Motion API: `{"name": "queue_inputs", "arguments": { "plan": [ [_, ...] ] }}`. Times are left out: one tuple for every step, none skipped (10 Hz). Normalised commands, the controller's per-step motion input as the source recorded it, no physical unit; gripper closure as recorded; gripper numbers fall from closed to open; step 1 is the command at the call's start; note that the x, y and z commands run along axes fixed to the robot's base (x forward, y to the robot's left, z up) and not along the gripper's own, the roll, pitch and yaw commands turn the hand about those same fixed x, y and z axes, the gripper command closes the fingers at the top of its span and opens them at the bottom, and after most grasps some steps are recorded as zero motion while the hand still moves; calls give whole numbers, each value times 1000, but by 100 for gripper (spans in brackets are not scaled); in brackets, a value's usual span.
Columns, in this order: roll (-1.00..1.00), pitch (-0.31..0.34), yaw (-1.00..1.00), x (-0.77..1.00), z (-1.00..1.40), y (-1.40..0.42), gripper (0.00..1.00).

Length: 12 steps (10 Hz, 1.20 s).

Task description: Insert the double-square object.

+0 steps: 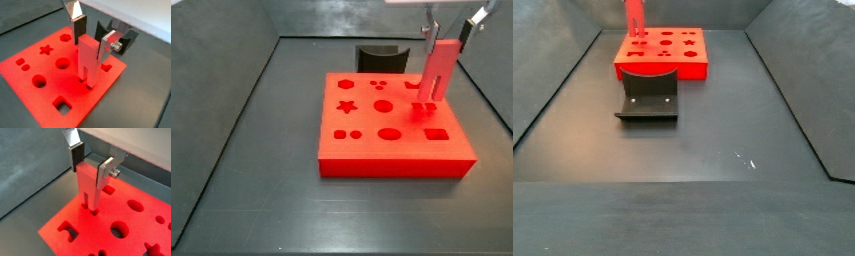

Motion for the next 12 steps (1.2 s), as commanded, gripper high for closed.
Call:
{"name": "queue_inputs", "arguments": {
  "plan": [
    [51,0,360,9,-160,0,100],
    [70,0,414,9,-191,-9,100],
    [89,0,363,77,-49,0,100],
    [96,34,114,311,-29,0,100],
    [97,36,23,380,-43,0,100],
    [104,10,0,311,-94,-9,100],
    [117,10,-34,154,-106,-17,100],
    [111,0,-86,0,-46,-20,100],
    [94,0,-100,-154,0,0,100],
    [83,0,-114,-240,0,-9,100],
    [101,0,-106,-291,43,-86,100],
    [96,0,-40,-151,23,-134,100]
  ]
}}
